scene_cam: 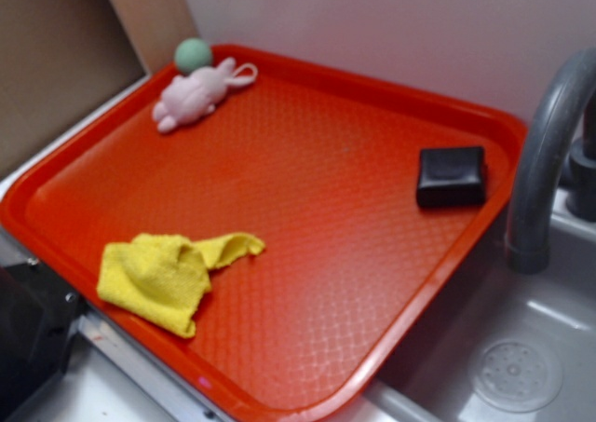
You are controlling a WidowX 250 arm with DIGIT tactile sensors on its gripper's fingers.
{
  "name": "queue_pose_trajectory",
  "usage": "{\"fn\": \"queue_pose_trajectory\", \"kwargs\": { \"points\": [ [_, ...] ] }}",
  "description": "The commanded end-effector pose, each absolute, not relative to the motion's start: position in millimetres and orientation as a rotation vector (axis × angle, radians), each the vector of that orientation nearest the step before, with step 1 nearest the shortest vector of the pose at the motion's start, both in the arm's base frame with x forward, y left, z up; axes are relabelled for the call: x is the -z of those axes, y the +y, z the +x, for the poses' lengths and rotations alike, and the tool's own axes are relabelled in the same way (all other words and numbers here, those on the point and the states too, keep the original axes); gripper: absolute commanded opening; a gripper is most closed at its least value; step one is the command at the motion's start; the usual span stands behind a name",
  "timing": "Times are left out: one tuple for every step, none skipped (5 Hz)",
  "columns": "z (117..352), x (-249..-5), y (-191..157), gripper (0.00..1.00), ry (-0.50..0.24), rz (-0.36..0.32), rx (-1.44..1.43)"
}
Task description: Grab the yellow cloth.
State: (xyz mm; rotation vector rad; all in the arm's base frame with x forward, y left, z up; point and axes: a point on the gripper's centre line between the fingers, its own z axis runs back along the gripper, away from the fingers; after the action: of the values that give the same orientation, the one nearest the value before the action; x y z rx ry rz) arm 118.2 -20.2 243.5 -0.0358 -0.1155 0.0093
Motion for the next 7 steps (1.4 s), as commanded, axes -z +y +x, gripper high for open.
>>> {"fn": "queue_pose_trajectory", "kwargs": {
  "points": [
    [118.2, -243.5, -20.2, 1.0, -0.116, -0.036, -0.009],
    [157.5, -193.5, -12.9, 1.0, -0.12, -0.095, 0.032],
    [163.9, -144.9, -32.5, 1.0, -0.161, -0.198, 0.118],
    [131.4, -110.0, -40.7, 1.0, -0.095, -0.378, 0.156],
    [109.8, -87.8, -58.1, 1.0, -0.025, -0.313, 0.225],
    [109.8, -87.8, -58.1, 1.0, -0.025, -0.313, 0.225],
    [109.8, -87.8, -58.1, 1.0, -0.025, -0.313, 0.225]
  ]
}}
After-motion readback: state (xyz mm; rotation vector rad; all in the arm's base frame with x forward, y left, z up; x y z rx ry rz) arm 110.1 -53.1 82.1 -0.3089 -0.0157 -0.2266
